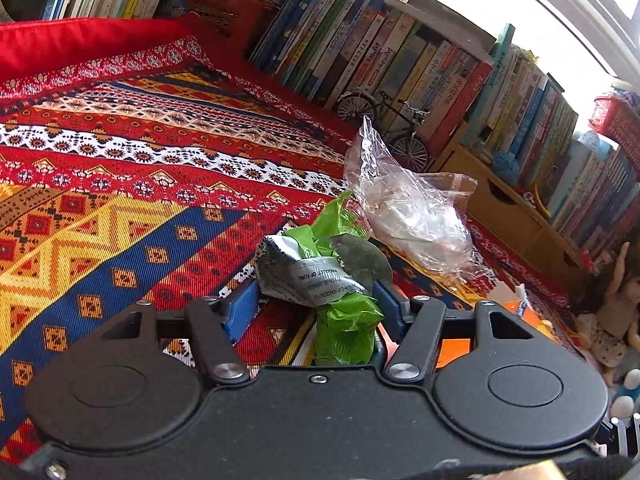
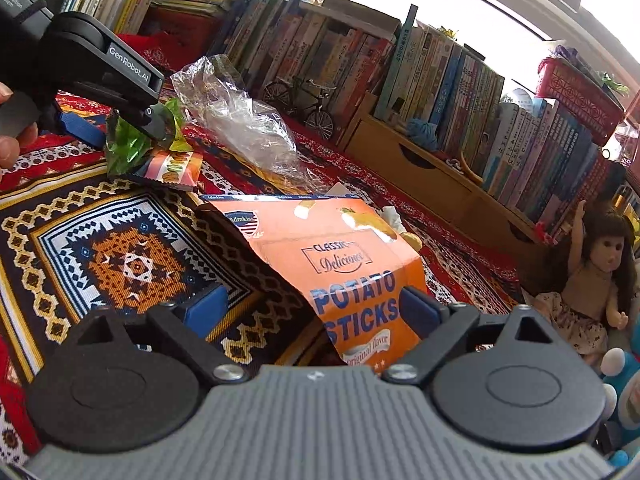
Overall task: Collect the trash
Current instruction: 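Grasp the green-white wrapper with the left tool while the right tool grasps the potato sticks bag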
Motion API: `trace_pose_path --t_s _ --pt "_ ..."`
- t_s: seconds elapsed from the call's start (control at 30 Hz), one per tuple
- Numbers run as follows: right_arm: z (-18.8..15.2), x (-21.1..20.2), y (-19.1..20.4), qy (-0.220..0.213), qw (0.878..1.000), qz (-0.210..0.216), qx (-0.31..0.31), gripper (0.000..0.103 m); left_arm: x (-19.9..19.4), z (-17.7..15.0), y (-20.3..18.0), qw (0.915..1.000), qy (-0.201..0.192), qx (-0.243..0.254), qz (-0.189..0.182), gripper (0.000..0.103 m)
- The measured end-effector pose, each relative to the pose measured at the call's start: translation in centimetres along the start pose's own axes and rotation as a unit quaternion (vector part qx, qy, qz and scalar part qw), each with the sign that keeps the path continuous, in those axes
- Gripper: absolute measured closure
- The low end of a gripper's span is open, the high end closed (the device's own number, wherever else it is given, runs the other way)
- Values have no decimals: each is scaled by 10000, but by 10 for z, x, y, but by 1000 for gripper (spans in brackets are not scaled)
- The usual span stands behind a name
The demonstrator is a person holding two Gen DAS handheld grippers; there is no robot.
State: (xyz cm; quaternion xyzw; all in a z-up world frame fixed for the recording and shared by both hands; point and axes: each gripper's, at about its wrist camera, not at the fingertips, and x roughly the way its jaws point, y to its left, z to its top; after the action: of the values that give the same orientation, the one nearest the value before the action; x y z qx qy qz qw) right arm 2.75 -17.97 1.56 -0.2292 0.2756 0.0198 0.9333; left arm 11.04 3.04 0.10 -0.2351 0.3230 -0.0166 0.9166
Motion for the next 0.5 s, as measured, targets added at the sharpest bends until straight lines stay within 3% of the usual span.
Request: trace_pose_path --t_s 0.1,0.17,0.33,0.5 --pt "-1 9 1 75 9999 82 67 18 -3 0 -3 9999 49 80 48 46" --pt "-2 5 2 -2 9999 2 121 42 -11 0 -2 9999 76 60 -79 49" --pt "-4 -20 -6 -368 9987 -81 342 76 -38 -1 2 9987 -155 299 -378 49" --pt "-7 -47 -13 -615 9963 -12 594 83 -72 -6 2 9952 -394 701 -556 49"
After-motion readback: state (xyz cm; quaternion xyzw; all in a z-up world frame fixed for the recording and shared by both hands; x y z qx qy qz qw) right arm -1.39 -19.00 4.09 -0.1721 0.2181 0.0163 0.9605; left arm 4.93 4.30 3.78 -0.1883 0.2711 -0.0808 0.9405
